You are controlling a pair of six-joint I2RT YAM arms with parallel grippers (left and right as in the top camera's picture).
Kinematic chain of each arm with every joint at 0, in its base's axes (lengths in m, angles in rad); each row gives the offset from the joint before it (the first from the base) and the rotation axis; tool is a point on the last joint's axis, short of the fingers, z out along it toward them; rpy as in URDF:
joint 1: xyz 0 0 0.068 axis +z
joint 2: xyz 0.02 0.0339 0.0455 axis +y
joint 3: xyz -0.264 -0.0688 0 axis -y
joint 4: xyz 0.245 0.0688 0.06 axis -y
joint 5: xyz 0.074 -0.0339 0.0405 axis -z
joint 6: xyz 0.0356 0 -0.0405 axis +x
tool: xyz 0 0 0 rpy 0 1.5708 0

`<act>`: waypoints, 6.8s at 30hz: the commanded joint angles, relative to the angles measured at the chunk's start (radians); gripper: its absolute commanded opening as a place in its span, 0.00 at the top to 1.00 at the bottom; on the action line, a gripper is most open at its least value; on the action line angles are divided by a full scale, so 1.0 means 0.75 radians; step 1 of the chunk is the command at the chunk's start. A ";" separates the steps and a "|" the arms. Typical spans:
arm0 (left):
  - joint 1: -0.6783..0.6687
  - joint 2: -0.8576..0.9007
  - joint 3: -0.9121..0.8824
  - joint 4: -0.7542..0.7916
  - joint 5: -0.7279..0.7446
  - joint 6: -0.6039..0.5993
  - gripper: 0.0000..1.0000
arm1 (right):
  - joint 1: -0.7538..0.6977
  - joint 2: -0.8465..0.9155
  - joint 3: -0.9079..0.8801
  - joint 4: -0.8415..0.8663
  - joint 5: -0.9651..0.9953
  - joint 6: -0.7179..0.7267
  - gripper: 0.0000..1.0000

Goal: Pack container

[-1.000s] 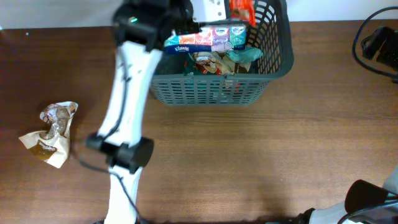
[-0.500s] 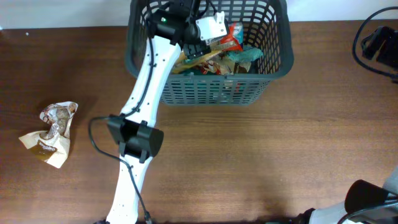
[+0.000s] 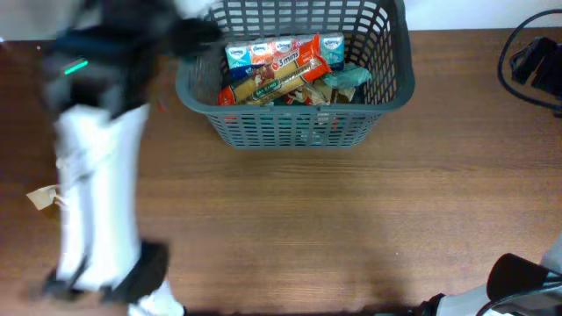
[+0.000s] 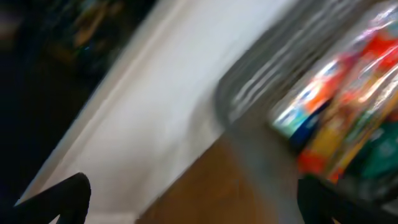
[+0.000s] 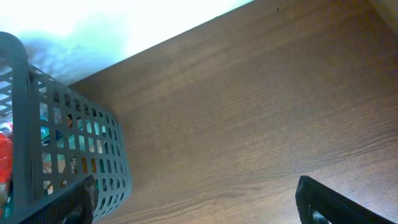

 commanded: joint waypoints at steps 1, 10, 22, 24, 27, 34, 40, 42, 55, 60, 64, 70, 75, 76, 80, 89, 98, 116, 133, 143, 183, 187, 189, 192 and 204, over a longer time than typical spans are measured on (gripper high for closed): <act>0.175 -0.210 -0.339 0.015 -0.028 -0.055 0.00 | -0.001 -0.004 -0.009 0.001 -0.012 0.002 0.01; 0.710 -0.552 -1.385 0.315 0.086 -0.156 0.00 | -0.001 -0.004 -0.009 0.001 -0.012 0.002 0.01; 0.957 -0.179 -1.654 0.587 0.093 -0.305 0.00 | -0.001 -0.004 -0.009 0.001 -0.012 0.002 0.01; 0.960 -0.078 -1.654 0.604 0.092 -0.305 0.00 | -0.001 -0.004 -0.009 0.001 -0.012 0.002 0.01; 0.960 0.018 -1.654 0.632 0.085 -0.305 0.01 | -0.001 -0.004 -0.009 0.001 -0.012 0.002 0.01; 0.972 0.208 -1.654 0.665 0.020 -0.304 0.04 | -0.001 -0.004 -0.009 0.001 -0.012 0.002 0.01; 1.006 0.303 -1.654 0.688 -0.026 -0.304 0.31 | -0.001 -0.004 -0.009 0.001 -0.012 0.002 0.01; 1.018 0.308 -1.654 0.697 -0.025 -0.304 0.63 | -0.001 -0.004 -0.009 0.001 -0.012 0.002 0.01; 0.995 0.293 -0.924 0.310 0.473 -0.311 0.98 | -0.001 -0.004 -0.009 0.001 -0.012 0.002 0.01; 0.876 0.292 -0.436 0.131 0.473 -0.309 0.98 | -0.001 -0.004 -0.009 0.001 -0.012 0.002 0.01; 0.710 0.292 -0.079 0.022 0.477 -0.224 0.98 | -0.001 -0.004 -0.009 0.001 -0.012 0.002 0.01; 0.363 0.292 0.206 -0.023 0.476 0.048 0.98 | -0.001 -0.004 -0.009 0.001 -0.012 0.002 0.01; 0.056 0.318 0.198 -0.012 0.476 0.294 0.98 | -0.001 -0.004 -0.009 0.001 -0.012 0.002 0.01; 0.014 0.329 0.198 -0.012 0.472 0.340 0.98 | -0.001 -0.004 -0.009 0.001 -0.012 0.002 0.01; -0.137 0.427 0.198 -0.011 0.434 0.422 0.98 | -0.001 -0.004 -0.009 0.001 -0.012 0.002 0.01; -0.232 0.727 0.198 -0.025 0.422 0.453 0.98 | -0.001 -0.004 -0.009 0.000 -0.012 0.002 0.01; -0.275 0.775 0.198 -0.091 0.462 0.508 0.01 | -0.001 -0.004 -0.009 0.001 -0.012 0.002 0.01; -0.054 0.125 0.198 -0.024 -0.069 -0.008 0.01 | -0.001 -0.004 -0.009 0.001 -0.012 0.002 0.01; 0.397 -0.026 0.198 -0.063 -0.049 -0.096 0.01 | -0.001 -0.003 -0.009 0.001 -0.012 0.002 0.01; 0.397 -0.026 0.198 -0.286 -0.049 -0.096 0.01 | 0.089 -0.027 -0.010 0.001 -0.002 0.002 0.01; 0.397 -0.026 0.198 -0.582 -0.049 -0.095 0.01 | 0.610 -1.595 -1.808 1.380 0.461 -0.164 0.01; 0.397 -0.026 0.198 -0.582 -0.049 -0.095 0.01 | 0.610 -1.749 -1.979 1.384 0.451 -0.159 0.01; 0.397 -0.026 0.198 -0.582 -0.049 -0.095 0.01 | 0.610 -1.825 -2.052 1.384 0.447 -0.159 0.01; 0.397 -0.026 0.198 -0.582 -0.049 -0.095 0.01 | 0.610 -1.971 -2.172 1.384 0.448 -0.160 0.01; 0.397 -0.026 0.198 -0.582 -0.049 -0.095 0.01 | 0.610 -2.215 -2.437 1.384 0.243 -0.159 0.01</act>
